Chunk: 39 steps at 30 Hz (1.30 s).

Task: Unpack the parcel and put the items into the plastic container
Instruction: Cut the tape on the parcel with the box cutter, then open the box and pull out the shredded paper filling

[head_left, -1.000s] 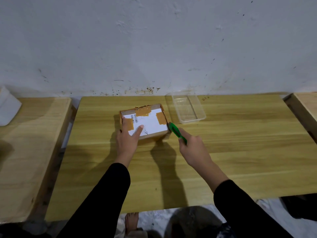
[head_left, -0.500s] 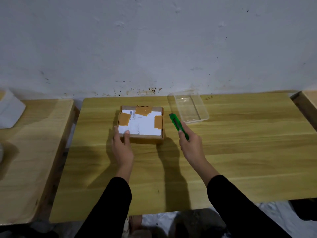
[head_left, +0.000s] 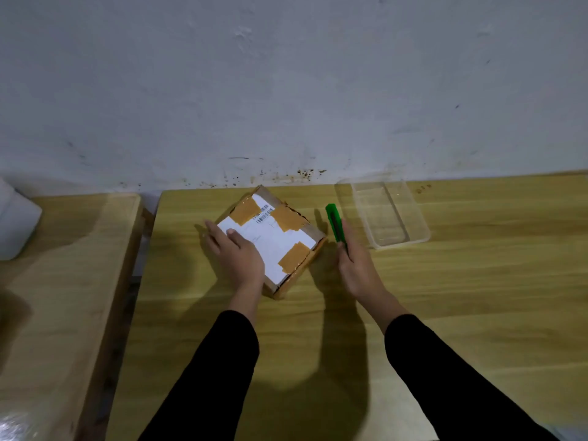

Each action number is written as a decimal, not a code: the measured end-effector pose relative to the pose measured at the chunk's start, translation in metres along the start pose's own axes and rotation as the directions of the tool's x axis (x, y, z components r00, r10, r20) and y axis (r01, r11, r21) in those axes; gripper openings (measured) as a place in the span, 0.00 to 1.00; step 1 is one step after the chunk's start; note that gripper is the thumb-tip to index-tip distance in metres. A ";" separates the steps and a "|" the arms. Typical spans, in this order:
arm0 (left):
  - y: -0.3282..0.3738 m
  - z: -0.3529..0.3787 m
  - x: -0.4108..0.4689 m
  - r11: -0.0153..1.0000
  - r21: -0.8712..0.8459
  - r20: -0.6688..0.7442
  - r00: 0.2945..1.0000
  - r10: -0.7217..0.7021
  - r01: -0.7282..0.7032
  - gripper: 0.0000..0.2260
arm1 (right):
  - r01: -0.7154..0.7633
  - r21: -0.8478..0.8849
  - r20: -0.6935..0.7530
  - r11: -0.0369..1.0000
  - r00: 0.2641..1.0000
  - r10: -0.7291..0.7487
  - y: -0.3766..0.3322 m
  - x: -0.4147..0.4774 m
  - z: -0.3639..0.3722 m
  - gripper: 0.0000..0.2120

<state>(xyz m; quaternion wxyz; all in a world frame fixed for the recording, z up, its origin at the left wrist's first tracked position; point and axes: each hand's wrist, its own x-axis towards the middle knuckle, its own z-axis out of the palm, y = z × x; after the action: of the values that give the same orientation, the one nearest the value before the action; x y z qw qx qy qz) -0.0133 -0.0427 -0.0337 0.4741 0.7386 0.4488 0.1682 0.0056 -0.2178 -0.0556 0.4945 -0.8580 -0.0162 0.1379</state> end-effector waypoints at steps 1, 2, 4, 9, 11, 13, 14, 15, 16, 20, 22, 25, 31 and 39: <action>0.000 0.000 0.006 1.000 0.007 0.029 0.999 0.025 -0.026 0.22 | 0.001 -0.040 -0.003 0.999 1.000 -0.001 -0.004 0.005 0.000 0.24; -0.001 0.000 0.014 0.999 0.016 0.062 0.997 0.050 -0.051 0.22 | -0.002 -0.062 -0.006 0.998 1.000 0.001 -0.007 0.012 0.000 0.24; -0.001 -0.001 0.025 0.996 0.015 0.139 0.987 0.080 -0.083 0.22 | -0.003 -0.082 -0.010 0.997 1.000 0.002 -0.015 0.023 0.003 0.23; 0.000 -0.004 0.042 0.991 0.018 0.250 0.960 0.123 -0.131 0.22 | -0.007 -0.246 -0.025 0.969 1.000 0.000 -0.017 0.049 0.017 0.23; 0.000 -0.005 0.043 0.991 0.003 0.259 0.957 0.131 -0.137 0.22 | -0.028 -0.347 -0.059 0.938 0.998 0.008 -0.014 0.057 0.021 0.23; 0.000 -0.005 0.044 0.990 -0.022 0.258 0.956 0.138 -0.137 0.22 | -0.049 -0.427 -0.089 0.903 0.996 0.012 -0.013 0.064 0.025 0.23; 0.000 -0.005 0.044 0.990 -0.028 0.255 0.957 0.139 -0.136 0.22 | -0.057 -0.461 -0.100 0.885 0.995 0.012 -0.012 0.066 0.027 0.23; 0.000 -0.005 0.044 0.990 -0.032 0.251 0.958 0.142 -0.138 0.22 | -0.060 -0.496 -0.109 0.866 0.994 0.007 -0.012 0.069 0.028 0.23; -0.001 -0.005 0.044 0.989 -0.037 0.247 0.958 0.147 -0.142 0.22 | -0.061 -0.531 -0.118 0.845 0.993 -0.003 -0.013 0.071 0.028 0.23; -0.005 -0.004 0.046 0.987 -0.051 0.242 0.957 0.158 -0.150 0.22 | -0.080 -0.630 -0.154 0.773 0.988 -0.023 -0.016 0.078 0.028 0.23; -0.006 -0.003 0.047 0.987 -0.068 0.242 0.957 0.158 -0.146 0.22 | -0.091 -0.640 -0.172 0.763 0.985 -0.027 -0.018 0.080 0.028 0.22; -0.007 -0.002 0.047 0.988 -0.081 0.247 0.958 0.148 -0.132 0.22 | -0.088 -0.644 -0.183 0.760 0.982 -0.041 -0.017 0.081 0.027 0.21; -0.010 0.001 0.049 0.986 -0.088 0.240 0.958 0.158 -0.140 0.22 | -0.081 -0.559 -0.229 0.825 0.972 -0.060 -0.024 0.077 0.028 0.20; -0.021 -0.010 0.040 0.961 -0.270 0.260 0.956 0.136 -0.063 0.22 | 0.321 -0.197 -0.187 0.926 0.915 -0.357 -0.069 0.066 0.029 0.14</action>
<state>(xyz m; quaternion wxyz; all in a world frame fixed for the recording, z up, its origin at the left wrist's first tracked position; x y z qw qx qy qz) -0.0092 -0.0014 -0.0534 0.6150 0.7085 0.3145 0.1445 0.0694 -0.1474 -0.0252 0.4380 -0.8894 -0.1217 -0.0474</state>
